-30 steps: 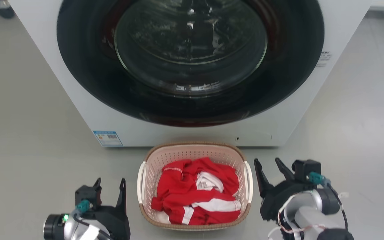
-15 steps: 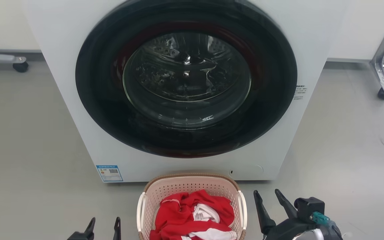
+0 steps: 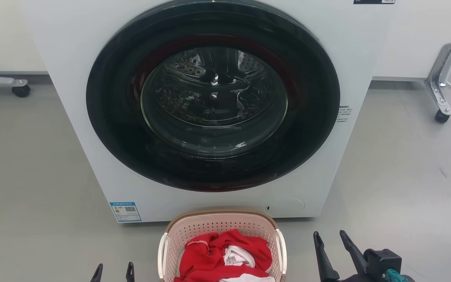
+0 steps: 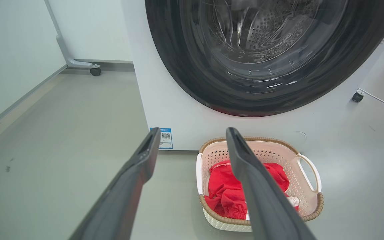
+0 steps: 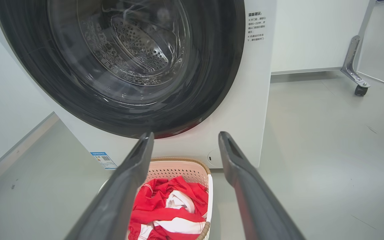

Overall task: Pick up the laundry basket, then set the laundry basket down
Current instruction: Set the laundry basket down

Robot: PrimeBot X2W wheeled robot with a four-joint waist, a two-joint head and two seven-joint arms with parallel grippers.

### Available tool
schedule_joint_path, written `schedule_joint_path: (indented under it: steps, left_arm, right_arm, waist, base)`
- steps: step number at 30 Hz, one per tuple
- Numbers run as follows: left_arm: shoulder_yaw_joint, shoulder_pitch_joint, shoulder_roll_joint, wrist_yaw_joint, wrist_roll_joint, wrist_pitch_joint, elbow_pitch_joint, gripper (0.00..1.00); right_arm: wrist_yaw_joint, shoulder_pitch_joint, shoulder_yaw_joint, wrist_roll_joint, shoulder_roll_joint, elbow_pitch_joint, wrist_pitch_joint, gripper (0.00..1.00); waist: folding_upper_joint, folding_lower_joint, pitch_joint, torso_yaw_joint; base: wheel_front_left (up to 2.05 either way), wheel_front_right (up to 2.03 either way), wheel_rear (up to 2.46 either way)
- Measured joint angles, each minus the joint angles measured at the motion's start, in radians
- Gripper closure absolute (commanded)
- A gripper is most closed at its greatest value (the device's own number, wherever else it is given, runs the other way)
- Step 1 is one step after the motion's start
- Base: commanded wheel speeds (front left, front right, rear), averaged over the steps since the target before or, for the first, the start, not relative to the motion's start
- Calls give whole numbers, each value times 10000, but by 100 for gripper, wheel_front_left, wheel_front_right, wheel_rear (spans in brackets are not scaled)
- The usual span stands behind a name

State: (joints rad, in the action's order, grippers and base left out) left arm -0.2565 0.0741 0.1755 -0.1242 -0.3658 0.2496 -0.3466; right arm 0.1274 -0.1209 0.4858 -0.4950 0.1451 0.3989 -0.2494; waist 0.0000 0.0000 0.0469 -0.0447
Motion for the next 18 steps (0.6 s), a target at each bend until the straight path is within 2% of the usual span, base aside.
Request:
schedule_joint_path:
  steps: [18]
  left_arm:
    - [792,566,-431,-2,686,0,1112,0]
  right_arm:
    - [0,773,-1024,1275,-397,-1093,0,0]
  waist:
    - [0,0,-149,128]
  base:
    - [0,0,0]
